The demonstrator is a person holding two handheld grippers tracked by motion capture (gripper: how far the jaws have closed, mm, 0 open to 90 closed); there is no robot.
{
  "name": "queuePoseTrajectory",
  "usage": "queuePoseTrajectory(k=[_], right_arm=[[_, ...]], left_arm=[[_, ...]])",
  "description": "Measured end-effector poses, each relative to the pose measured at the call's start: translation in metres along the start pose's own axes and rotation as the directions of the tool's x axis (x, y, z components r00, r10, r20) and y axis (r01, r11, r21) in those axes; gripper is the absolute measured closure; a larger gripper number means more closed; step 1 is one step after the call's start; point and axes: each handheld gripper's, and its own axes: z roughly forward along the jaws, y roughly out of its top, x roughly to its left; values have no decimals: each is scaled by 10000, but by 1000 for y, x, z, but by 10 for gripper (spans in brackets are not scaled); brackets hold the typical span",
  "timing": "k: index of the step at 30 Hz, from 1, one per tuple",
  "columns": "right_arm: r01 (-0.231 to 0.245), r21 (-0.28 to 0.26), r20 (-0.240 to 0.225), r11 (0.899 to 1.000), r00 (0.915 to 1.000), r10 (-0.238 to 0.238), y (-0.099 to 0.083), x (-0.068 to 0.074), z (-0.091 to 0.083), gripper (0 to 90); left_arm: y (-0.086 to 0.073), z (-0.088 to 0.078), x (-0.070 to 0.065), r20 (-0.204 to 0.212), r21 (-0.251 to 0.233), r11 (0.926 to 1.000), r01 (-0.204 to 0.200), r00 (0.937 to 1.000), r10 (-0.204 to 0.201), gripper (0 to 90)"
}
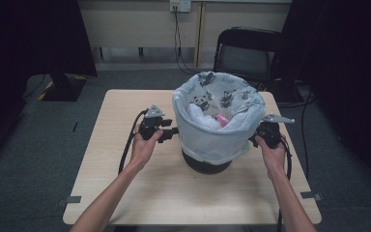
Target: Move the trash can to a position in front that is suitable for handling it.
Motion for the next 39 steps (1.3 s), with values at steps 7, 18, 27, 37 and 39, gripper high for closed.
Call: queuePoseTrajectory(k=[7, 18, 27, 37, 39], right_arm=[[484, 139, -254, 9987, 9985, -480, -3, 17, -6, 689], [878, 15, -1091, 9961, 9902, -871, -9, 44, -8, 681], [1103, -63, -1696, 9939, 9794, -1098, -12, 66, -6, 684], [1275, 9, -2231, 9918, 9669, -1241, -16, 86, -9, 663], [1315, 44, -2335, 9913, 9641, -1269, -17, 88, -11, 657]], left_arm=[[-9, -24, -14, -226, 301, 9986, -432, 9988, 439, 487], [-37, -67, -24, -318, 201, 9989, -431, 9985, 438, 441], [-60, -90, -21, -312, 88, 9980, -634, 9975, 636, 401], [-70, -108, -9, 217, 131, 9982, -581, 9981, 578, 367], [-72, -110, -7, 423, 140, 9984, -553, 9976, 547, 368]])
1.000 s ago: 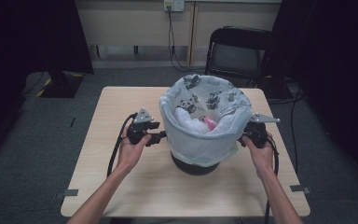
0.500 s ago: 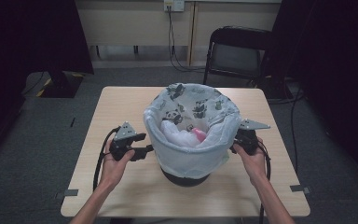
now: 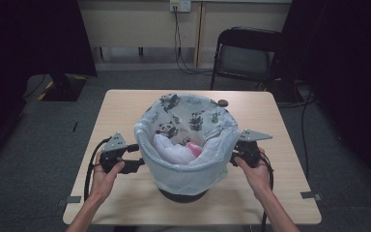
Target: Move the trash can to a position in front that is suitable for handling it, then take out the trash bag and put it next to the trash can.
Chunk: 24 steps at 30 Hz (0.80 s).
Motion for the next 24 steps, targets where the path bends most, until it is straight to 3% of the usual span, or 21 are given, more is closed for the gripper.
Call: queuePoseTrajectory(k=[4, 6, 8, 11, 14, 19, 24], right_arm=[[-42, 124, -230, 9999, 9997, 45, -2, 3, -5, 640], [-73, 163, -376, 9998, 9993, 79, -3, 3, -7, 612], [-182, 95, -392, 9998, 9991, 186, -5, 1, -7, 558], [-261, 182, -94, 9995, 9996, 263, -4, -3, -7, 375], [-444, 355, 81, 9984, 9990, 441, -3, -8, -7, 280], [-518, 299, -25, 9982, 9986, 519, -1, -13, -10, 232], [-626, 97, 77, 9980, 9980, 625, 3, -20, -14, 232]], left_arm=[[-2, -3, 1, 591, 57, 10000, 71, 9982, -74, 377], [-3, -3, 2, 663, 65, 9999, 142, 9977, -146, 368], [-4, -2, 3, 642, 44, 9995, 321, 9974, -323, 331], [-5, 0, 6, 747, 21, 9982, 605, 9954, -605, 260], [-7, 1, 9, 540, 62, 9972, 746, 9957, -748, 244], [-8, 0, 14, 340, 154, 9952, 961, 9947, -966, 235], [-6, -8, 20, -611, 38, 9932, 1164, 9914, -1160, 229]])
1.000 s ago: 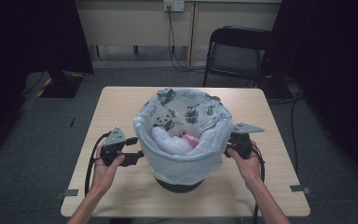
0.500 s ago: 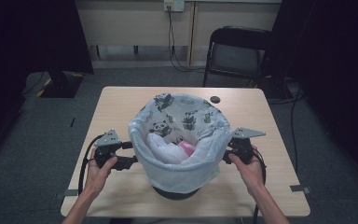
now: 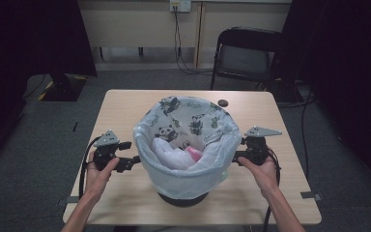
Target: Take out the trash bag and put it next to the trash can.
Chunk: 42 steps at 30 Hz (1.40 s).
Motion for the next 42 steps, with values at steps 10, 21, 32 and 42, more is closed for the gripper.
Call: queuePoseTrajectory(k=[10, 21, 32, 42], right_arm=[[-160, -208, 392, 9997, 9991, 168, 8, -12, -21, 310], [226, -1529, -124, 9880, 9996, -248, 41, -2, -51, 290], [477, -2266, -164, 9728, 9985, -527, 75, 5, -71, 250], [689, -3160, -1610, 9462, 9790, -1250, 100, 31, -89, 166]], left_arm=[[9, -30, 9, -96, -930, 9955, 179, 9998, -189, 227], [49, -74, -7, -355, -2169, 9750, -490, 9985, 423, 308], [83, -88, -31, 357, -2999, 9508, -774, 9951, 923, 289], [98, -79, -53, 996, -3059, 9464, -1037, 9851, 1402, 284]])
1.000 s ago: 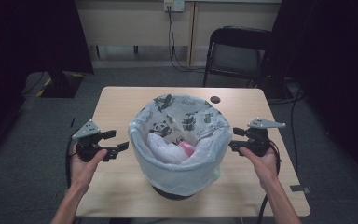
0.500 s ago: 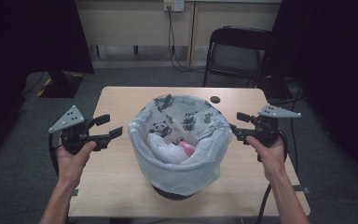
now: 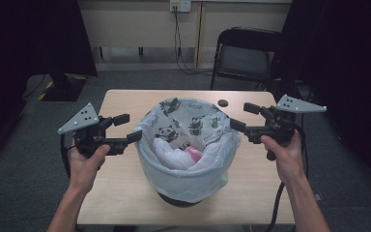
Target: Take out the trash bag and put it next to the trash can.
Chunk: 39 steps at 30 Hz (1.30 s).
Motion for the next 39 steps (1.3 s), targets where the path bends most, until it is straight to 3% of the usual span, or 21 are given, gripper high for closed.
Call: queuePoseTrajectory(k=[5, 7, 9, 10, 19, 24, 28, 30, 37, 39], right_arm=[[550, 270, -671, 9981, 9963, -531, -1, 18, 8, 176], [962, 585, -876, 9936, 9920, -909, -3, 23, 13, 304], [1160, 892, -928, 9892, 9898, -1078, -4, 26, 17, 374], [1248, 975, -986, 9874, 9884, -1152, -5, 26, 19, 461], [1508, 1575, -879, 9759, 9865, -1383, -2, 26, 26, 778], [1311, 1289, -1215, 9829, 9858, -1156, 5, 32, 30, 824], [1236, 886, -1832, 9884, 9774, -1058, 18, 43, 35, 837], [1392, 763, -1916, 9873, 9738, -1225, 27, 51, 37, 841], [1664, 127, -2452, 9860, 9565, -1583, 58, 77, 43, 852], [1799, 36, -2566, 9837, 9509, -1730, 66, 85, 45, 852]], left_arm=[[7, 9, -8, 430, -161, 9999, -20, 9991, 27, 281], [10, 14, -13, 571, -143, 9998, -147, 9982, 155, 277], [13, 20, -18, 648, -146, 9997, -219, 9976, 228, 275], [14, 22, -19, 679, -116, 9995, -288, 9973, 295, 273], [29, 45, -36, 1408, 49, 9989, -471, 9890, 460, 269], [40, 54, -48, 1542, 44, 9969, -791, 9850, 774, 270], [49, 59, -55, 1610, -16, 9953, -964, 9823, 954, 241], [52, 61, -58, 1612, -18, 9939, -1105, 9808, 1094, 213], [66, 66, -66, 1954, -358, 9884, -1473, 9690, 1515, 210], [70, 69, -67, 2289, -412, 9875, -1521, 9606, 1575, 184]])
